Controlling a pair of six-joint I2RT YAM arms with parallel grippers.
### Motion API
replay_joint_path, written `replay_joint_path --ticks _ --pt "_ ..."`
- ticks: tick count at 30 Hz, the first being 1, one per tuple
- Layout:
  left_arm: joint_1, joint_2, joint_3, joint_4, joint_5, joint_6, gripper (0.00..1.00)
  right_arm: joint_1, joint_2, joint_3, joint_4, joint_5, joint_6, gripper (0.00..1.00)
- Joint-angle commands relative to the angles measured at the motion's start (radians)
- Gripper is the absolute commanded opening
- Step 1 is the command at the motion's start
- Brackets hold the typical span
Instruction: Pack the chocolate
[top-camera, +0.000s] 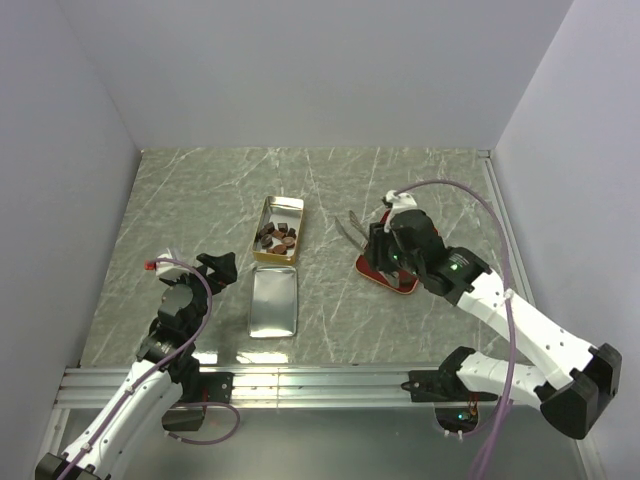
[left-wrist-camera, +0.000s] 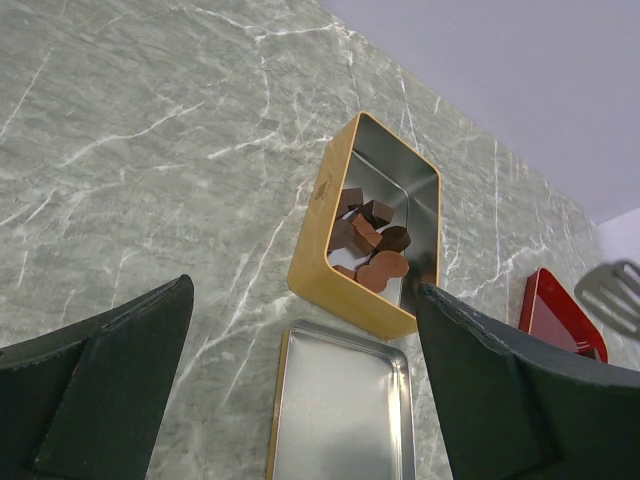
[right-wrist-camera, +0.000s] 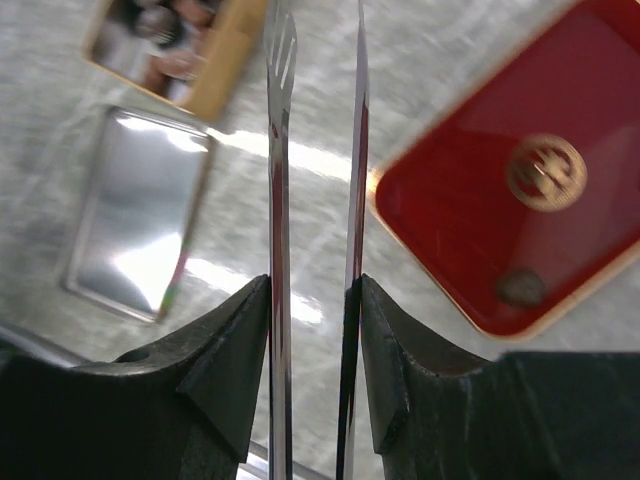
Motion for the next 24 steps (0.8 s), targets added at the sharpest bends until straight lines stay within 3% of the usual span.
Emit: replay_joint_path --ticks 1,12,24 --pt "-0.003 0.0 0.002 0.032 -0.005 -0.005 0.99 -0.042 -0.087 -0.04 -0.048 0.063 0.029 0.47" --pt "-0.003 0.0 0.0 0.031 -0.004 -0.005 0.99 -0.196 -0.251 -0.163 -0.125 0.125 0.055 0.47" --pt "-0.003 -0.005 -0.001 0.031 -0.004 -0.007 1.0 -0.201 -0.323 -0.278 0.047 0.084 0.144 0.46"
